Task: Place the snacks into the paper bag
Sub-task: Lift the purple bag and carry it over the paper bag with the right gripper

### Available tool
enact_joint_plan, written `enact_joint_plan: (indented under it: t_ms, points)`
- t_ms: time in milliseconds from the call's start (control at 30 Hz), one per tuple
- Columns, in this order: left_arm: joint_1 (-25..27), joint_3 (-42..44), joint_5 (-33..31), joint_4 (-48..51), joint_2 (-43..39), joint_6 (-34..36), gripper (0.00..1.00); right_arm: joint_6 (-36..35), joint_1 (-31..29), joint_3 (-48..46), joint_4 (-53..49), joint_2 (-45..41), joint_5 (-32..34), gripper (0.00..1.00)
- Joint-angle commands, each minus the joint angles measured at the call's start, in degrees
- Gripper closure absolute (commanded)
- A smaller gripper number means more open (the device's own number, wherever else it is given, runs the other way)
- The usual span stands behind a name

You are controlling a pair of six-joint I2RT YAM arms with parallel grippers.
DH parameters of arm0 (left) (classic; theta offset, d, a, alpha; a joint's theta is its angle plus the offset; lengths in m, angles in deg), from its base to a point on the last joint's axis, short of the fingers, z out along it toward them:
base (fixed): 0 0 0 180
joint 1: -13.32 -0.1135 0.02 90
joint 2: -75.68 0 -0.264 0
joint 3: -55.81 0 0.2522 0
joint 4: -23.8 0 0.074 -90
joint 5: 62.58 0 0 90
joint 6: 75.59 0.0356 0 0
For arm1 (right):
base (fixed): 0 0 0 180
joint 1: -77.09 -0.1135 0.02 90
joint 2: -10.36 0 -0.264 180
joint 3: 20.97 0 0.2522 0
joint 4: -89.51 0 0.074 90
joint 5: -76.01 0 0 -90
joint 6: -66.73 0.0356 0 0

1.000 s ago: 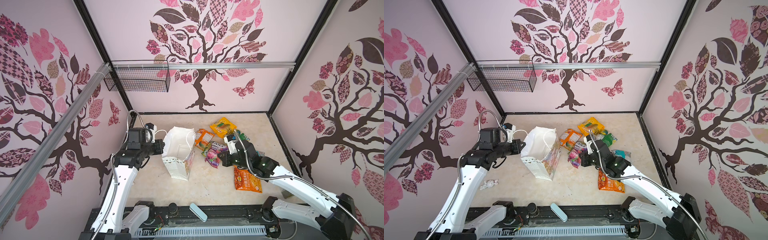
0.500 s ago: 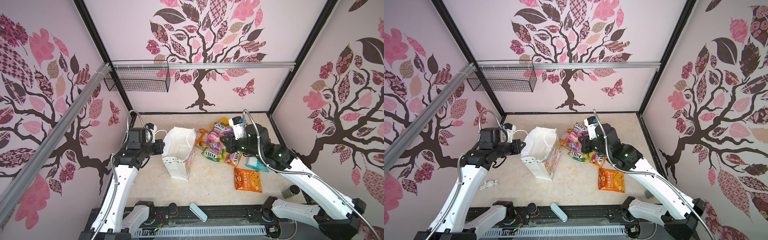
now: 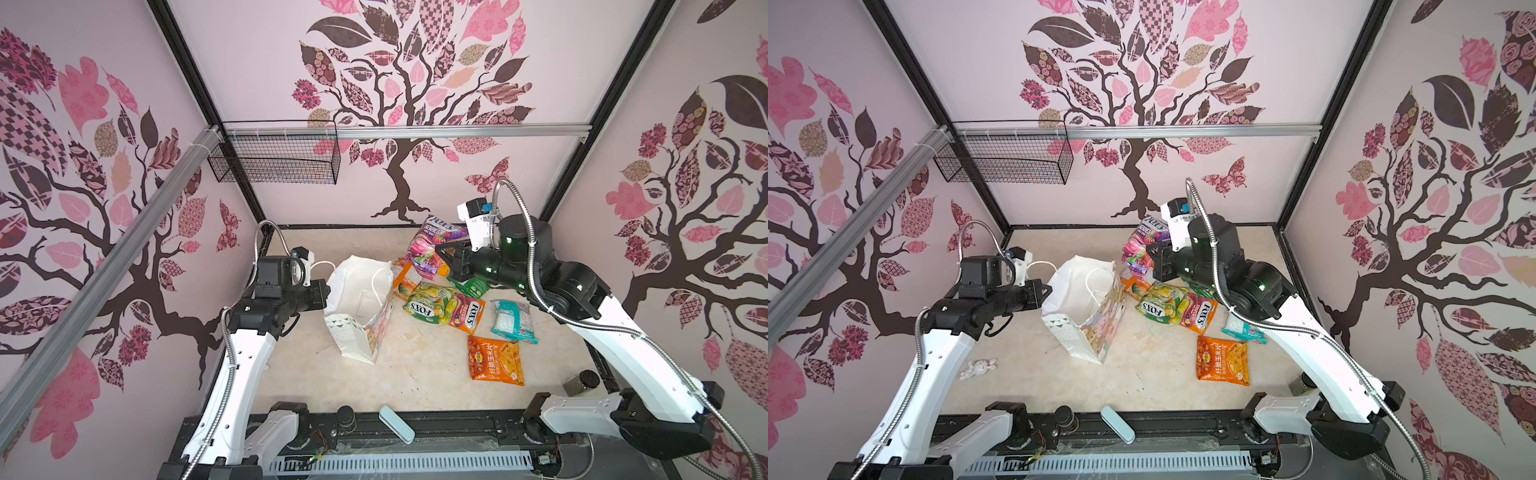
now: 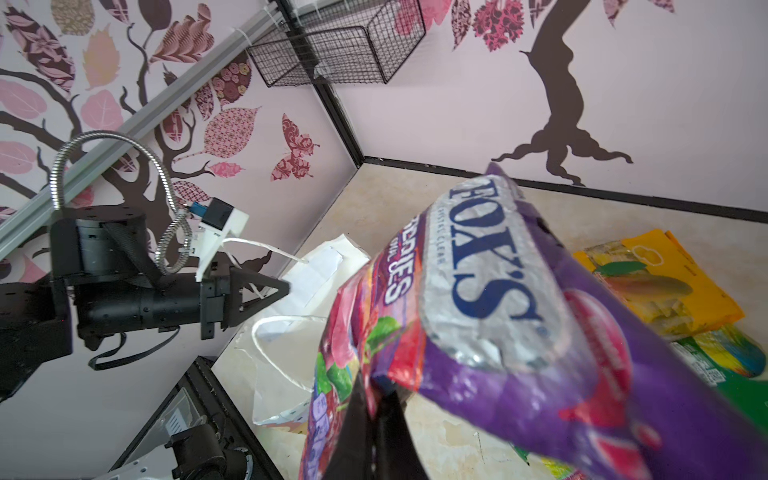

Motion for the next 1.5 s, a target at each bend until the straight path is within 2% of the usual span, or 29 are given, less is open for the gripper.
enact_joint_plan:
  t_ms: [0, 67, 233, 467, 800, 967, 1267, 1467]
  points:
    - [0.3, -2.1, -1.2, 2.3, 0.4, -0.5, 1.0, -3.6, -6.8, 9.9, -2.3, 5.3, 6.5, 1.0]
    - [0.2, -2.5, -1.7, 2.1, 0.3, -0.9, 1.0, -4.3, -9.4, 16.1, -5.3, 9.4, 7.0, 1.0]
    - [0.2, -2.3, -4.9, 2.4, -0.2, -2.0, 1.0, -7.3, -16.3, 27.6, -11.9, 17.8, 15.6, 1.0]
    - [0.2, -2.6, -5.4, 3.1, -0.5, -2.6, 1.0, -9.1, -21.8, 34.2, -17.3, 24.8, 19.5, 1.0]
    - [0.3, -3.1, -4.3, 3.7, -1.0, -2.7, 1.0, -10.1, -22.2, 37.2, -26.5, 31.1, 18.9, 1.0]
    - [0.6, -4.1, -2.6, 4.1, -1.4, -3.0, 1.0, -10.0, -22.2, 40.8, -32.2, 35.0, 22.4, 1.0]
    - [5.1, -1.7, -2.1, 2.2, -2.3, -4.1, 1.0, -9.7, -21.9, 40.8, -32.0, 37.4, 22.8, 1.0]
    - [5.3, -0.1, -2.2, 0.6, -2.8, -5.2, 1.0, -8.9, -21.3, 38.7, -30.4, 37.9, 21.6, 1.0]
